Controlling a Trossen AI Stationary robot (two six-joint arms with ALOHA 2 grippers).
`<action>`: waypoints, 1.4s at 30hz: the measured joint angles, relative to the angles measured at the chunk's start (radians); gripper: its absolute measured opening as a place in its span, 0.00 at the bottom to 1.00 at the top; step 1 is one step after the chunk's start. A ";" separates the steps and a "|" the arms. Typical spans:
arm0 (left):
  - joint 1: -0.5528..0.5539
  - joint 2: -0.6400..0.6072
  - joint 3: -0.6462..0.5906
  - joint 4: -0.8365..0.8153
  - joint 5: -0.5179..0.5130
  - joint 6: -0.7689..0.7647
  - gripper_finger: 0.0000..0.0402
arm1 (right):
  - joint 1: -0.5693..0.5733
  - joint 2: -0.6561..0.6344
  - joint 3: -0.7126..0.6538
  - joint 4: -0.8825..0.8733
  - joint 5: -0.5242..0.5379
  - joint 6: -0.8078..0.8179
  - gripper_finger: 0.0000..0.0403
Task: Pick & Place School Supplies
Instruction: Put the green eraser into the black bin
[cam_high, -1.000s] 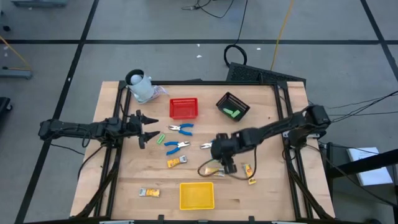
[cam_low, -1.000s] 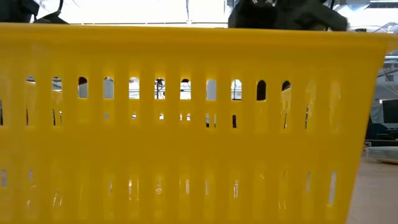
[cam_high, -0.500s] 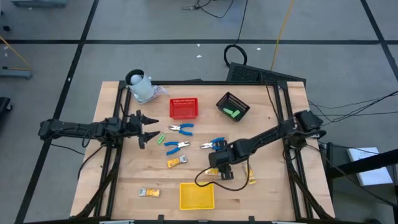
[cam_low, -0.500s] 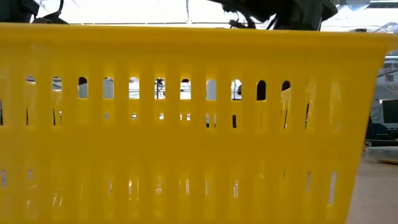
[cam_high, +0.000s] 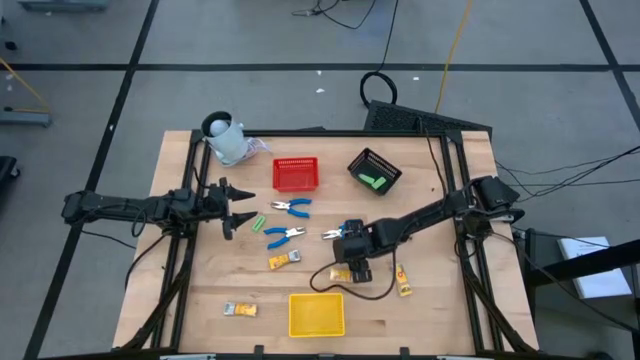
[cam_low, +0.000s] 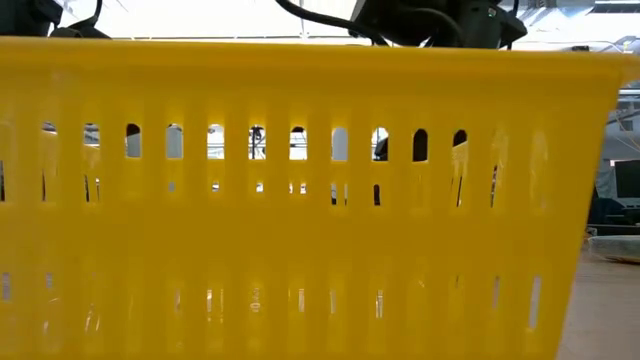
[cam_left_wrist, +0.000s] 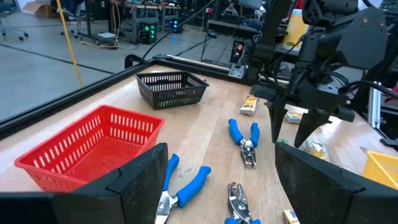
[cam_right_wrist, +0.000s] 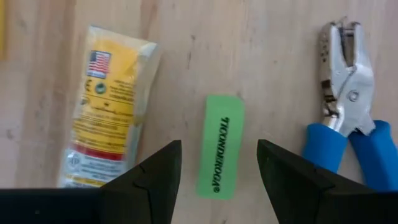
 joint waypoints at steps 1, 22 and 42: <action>0.000 0.000 0.000 0.000 0.000 0.000 0.74 | -0.003 0.000 0.000 0.000 -0.003 0.000 0.50; 0.000 0.000 0.000 -0.001 -0.001 0.001 0.74 | -0.008 -0.005 -0.129 0.185 -0.021 0.052 0.46; 0.000 0.000 0.000 -0.002 -0.002 0.001 0.74 | 0.002 -0.004 -0.130 0.210 -0.015 0.077 0.14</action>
